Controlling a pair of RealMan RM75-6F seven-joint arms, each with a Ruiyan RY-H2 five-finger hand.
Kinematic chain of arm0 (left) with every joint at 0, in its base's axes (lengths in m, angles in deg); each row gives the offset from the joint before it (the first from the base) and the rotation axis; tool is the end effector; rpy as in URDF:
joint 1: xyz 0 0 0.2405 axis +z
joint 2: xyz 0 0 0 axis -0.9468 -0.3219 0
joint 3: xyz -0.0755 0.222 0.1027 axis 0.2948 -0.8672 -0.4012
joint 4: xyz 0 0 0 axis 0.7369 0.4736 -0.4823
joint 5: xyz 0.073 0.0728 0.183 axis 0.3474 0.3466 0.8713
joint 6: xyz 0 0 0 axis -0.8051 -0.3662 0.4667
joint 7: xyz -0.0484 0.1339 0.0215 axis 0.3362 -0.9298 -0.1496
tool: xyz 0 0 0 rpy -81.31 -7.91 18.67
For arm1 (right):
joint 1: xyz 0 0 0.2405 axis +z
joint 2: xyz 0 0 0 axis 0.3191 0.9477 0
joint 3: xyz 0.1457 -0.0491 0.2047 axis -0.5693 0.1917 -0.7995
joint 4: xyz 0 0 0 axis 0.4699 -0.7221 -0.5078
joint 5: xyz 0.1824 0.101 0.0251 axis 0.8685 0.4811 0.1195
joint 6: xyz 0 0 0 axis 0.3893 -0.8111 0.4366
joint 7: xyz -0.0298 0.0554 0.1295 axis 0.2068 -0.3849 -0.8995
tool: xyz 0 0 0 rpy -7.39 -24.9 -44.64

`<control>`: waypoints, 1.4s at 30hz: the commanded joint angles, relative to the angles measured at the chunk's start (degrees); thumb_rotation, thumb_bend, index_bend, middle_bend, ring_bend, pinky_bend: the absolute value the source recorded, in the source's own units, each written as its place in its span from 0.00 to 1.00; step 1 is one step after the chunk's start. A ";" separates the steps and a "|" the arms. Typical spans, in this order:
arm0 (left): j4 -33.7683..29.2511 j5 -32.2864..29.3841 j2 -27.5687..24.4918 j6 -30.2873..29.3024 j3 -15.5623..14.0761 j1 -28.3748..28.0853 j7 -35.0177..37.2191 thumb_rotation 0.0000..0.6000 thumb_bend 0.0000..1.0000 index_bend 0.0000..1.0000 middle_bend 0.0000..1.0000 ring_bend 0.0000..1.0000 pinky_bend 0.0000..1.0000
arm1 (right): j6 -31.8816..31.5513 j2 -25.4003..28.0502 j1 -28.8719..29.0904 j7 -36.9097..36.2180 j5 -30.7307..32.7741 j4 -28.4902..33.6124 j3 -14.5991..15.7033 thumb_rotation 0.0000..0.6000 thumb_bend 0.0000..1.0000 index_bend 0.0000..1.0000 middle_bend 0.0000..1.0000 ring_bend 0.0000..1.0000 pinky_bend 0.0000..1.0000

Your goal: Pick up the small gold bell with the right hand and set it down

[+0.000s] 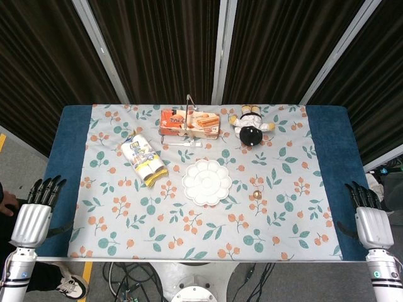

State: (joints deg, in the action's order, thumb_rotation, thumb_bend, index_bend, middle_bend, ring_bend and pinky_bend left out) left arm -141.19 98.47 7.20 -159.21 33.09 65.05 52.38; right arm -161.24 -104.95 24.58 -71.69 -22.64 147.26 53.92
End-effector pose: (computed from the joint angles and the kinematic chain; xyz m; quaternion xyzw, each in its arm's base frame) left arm -0.3040 0.1825 0.1177 -0.6157 -0.3507 -0.4228 0.5649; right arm -0.3403 -0.1903 0.1376 0.5850 -0.4325 0.3356 0.5984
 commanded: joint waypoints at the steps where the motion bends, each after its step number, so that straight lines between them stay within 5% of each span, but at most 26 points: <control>1: -0.05 0.02 0.01 0.00 -0.07 0.05 -0.02 1.00 0.04 0.06 0.03 0.00 0.01 | 0.19 0.02 0.07 0.13 0.03 -0.03 0.04 1.00 0.12 0.00 0.00 0.00 0.00; 13: 0.12 0.07 -0.27 0.85 -0.25 -0.32 0.68 1.00 0.04 0.06 0.03 0.00 0.01 | 2.98 3.42 4.53 10.47 -1.78 7.35 -1.47 1.00 0.12 0.00 0.00 0.00 0.00; 22: 1.42 -0.36 0.56 1.25 -0.51 -0.15 1.69 1.00 0.04 0.06 0.03 0.00 0.01 | 17.04 7.23 15.56 25.06 2.08 16.89 -4.16 1.00 0.12 0.00 0.00 0.00 0.00; 30: 3.01 -0.81 1.20 0.76 -0.45 0.31 3.23 1.00 0.04 0.06 0.03 0.00 0.01 | 26.39 1.24 24.70 35.10 12.95 15.45 -5.25 1.00 0.12 0.00 0.00 0.00 0.00; 42: 4.03 -0.26 1.09 0.32 -0.92 0.67 4.91 1.00 0.04 0.06 0.03 0.00 0.01 | 24.87 -6.53 29.60 42.96 20.92 12.38 -2.57 1.00 0.12 0.06 0.00 0.00 0.00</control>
State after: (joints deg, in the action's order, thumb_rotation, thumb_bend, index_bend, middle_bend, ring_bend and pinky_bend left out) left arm -137.21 98.25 8.28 -158.89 32.18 65.70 57.24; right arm -136.22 -111.30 54.05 -28.81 -1.83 159.80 51.19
